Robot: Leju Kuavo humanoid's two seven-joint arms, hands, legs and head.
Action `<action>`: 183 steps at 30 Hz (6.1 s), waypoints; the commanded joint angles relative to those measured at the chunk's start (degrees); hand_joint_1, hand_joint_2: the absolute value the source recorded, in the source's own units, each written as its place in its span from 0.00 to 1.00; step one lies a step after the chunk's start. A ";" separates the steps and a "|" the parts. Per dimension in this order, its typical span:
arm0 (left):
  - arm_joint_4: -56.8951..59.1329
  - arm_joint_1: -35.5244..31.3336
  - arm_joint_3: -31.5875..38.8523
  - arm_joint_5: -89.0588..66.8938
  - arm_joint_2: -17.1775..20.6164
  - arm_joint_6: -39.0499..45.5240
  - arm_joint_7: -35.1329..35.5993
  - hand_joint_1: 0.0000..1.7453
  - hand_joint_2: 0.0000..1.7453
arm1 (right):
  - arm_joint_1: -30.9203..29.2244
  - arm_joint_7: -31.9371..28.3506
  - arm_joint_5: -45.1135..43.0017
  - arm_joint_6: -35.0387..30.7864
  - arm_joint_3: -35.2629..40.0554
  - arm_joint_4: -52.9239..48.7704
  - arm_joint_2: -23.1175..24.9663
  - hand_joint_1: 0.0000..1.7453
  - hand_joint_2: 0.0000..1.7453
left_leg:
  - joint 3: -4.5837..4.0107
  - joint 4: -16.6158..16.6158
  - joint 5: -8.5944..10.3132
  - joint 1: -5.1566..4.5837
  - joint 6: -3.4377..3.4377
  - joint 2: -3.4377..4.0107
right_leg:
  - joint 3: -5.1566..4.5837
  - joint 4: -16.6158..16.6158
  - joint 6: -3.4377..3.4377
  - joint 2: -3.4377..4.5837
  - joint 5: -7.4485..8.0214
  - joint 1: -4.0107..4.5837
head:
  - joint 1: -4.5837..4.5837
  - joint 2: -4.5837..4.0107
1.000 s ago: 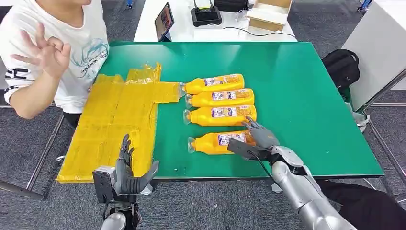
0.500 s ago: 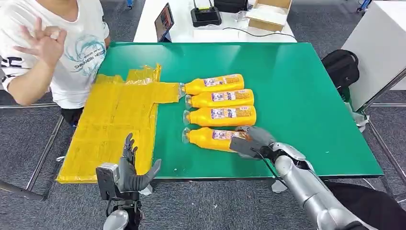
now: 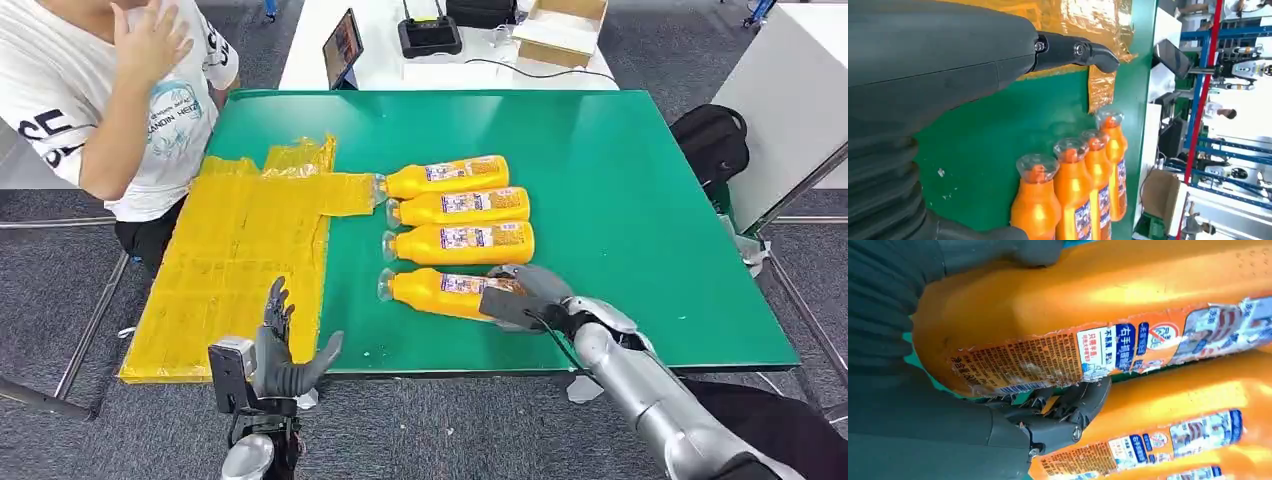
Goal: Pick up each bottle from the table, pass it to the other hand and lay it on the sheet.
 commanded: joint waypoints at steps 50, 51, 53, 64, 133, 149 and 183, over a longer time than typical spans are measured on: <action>-5.46 -3.09 -10.40 20.47 3.23 -18.87 6.58 0.00 1.00 | 17.99 -24.87 -2.26 -19.00 -5.27 -6.39 26.96 1.00 1.00 | -0.22 -0.10 -0.04 0.00 0.01 0.00 | -0.19 -0.06 -0.11 0.05 -0.07 0.01 | -0.02 0.00; -5.08 -3.12 -10.36 20.38 3.07 -18.81 6.73 0.00 1.00 | 17.77 -24.72 -2.01 -18.56 -4.15 -5.13 27.15 1.00 1.00 | -0.06 -0.13 -0.10 0.01 0.03 0.05 | -0.04 -0.09 -0.18 0.08 -0.11 0.03 | 0.02 0.00; -4.43 -3.16 -10.43 20.33 2.96 -18.76 6.80 0.00 1.00 | 17.71 -24.87 -2.01 -18.56 -3.12 -3.67 27.54 1.00 1.00 | -0.20 -0.12 -0.04 -0.02 0.02 -0.04 | -0.17 -0.06 -0.11 0.01 -0.09 -0.01 | 0.00 0.00; -2.20 -3.61 -9.95 20.59 2.47 -19.38 7.79 0.00 1.00 | 17.04 -24.39 0.92 -17.56 2.03 0.95 27.50 1.00 1.00 | -0.18 -0.10 -0.06 0.03 0.02 -0.15 | -0.11 -0.07 -0.16 -0.12 -0.14 0.05 | 0.00 0.00; 50.13 -39.49 4.12 -60.85 19.95 24.70 16.08 1.00 1.00 | 23.63 -30.43 -13.47 -31.65 -6.79 -35.53 26.49 0.00 0.00 | -0.29 -0.01 0.01 0.04 0.02 -0.05 | -0.28 0.07 -0.14 -0.03 -0.09 0.05 | 0.00 0.00; 54.83 -41.15 6.38 -61.69 19.60 7.46 18.11 0.45 1.00 | 22.90 -28.22 -15.04 -29.36 -6.21 -30.55 27.05 0.00 0.00 | -0.07 -0.10 -0.01 0.03 0.04 -0.04 | -0.04 -0.01 -0.20 -0.03 -0.11 0.05 | 0.02 0.00; 48.03 -39.57 24.35 -26.13 13.53 -23.14 5.07 0.00 0.00 | 21.92 -26.15 -18.78 -22.07 -9.43 -23.16 28.33 0.00 0.00 | 0.41 -0.14 0.07 0.00 0.03 -0.08 | 0.47 -0.03 -0.18 -0.02 -0.06 0.02 | 0.00 0.00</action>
